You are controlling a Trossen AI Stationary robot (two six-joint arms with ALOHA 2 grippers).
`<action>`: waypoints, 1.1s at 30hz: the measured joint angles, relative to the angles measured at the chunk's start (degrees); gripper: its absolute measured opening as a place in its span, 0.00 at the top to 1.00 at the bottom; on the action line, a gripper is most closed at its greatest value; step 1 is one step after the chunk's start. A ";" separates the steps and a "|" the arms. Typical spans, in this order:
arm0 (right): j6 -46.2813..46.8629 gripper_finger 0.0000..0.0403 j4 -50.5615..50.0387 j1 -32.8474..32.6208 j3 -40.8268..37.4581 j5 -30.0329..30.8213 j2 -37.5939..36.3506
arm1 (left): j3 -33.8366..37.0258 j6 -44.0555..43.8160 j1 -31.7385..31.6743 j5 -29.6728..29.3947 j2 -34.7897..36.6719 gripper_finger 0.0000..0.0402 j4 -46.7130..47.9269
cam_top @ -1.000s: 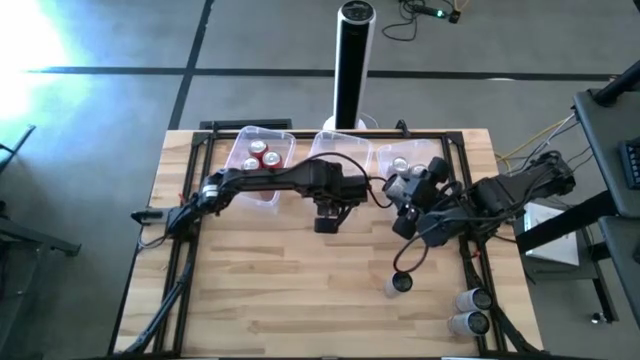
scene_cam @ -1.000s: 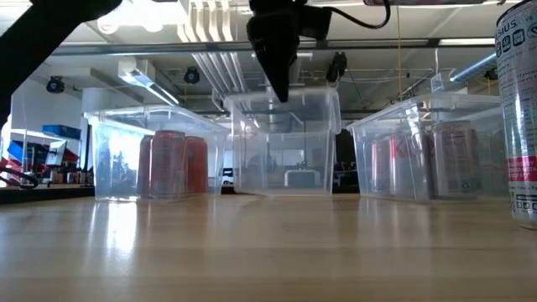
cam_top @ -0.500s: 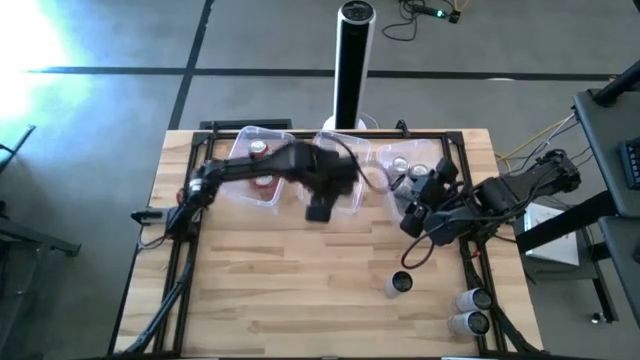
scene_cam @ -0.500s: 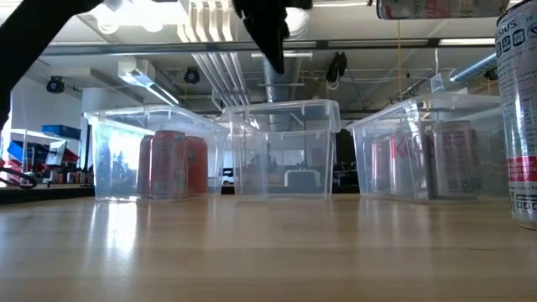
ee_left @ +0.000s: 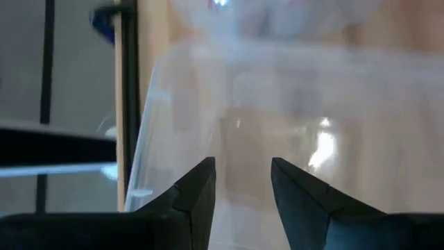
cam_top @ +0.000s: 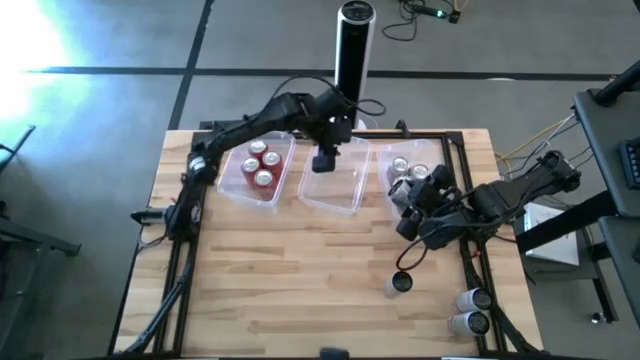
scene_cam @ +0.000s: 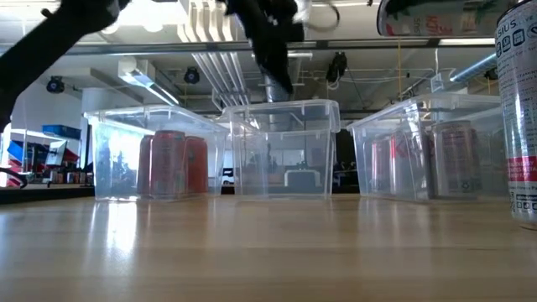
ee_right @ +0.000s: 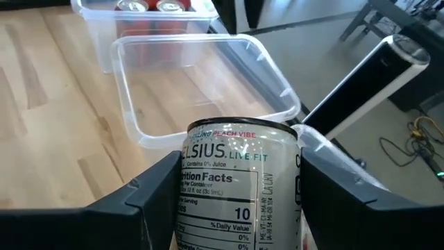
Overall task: Sort soda cans
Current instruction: Adjust the middle transparent bin on the table
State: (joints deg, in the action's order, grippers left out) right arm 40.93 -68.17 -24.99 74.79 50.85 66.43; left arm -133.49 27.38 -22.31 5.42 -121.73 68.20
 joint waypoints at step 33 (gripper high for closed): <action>-2.12 0.42 4.28 0.00 -2.80 -0.26 0.00 | 0.00 -11.87 -6.36 -9.31 -7.06 0.69 13.41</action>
State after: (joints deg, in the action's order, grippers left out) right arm 38.81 -63.89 -24.99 71.99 50.59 66.43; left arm -133.49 15.51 -28.67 -3.89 -128.80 81.61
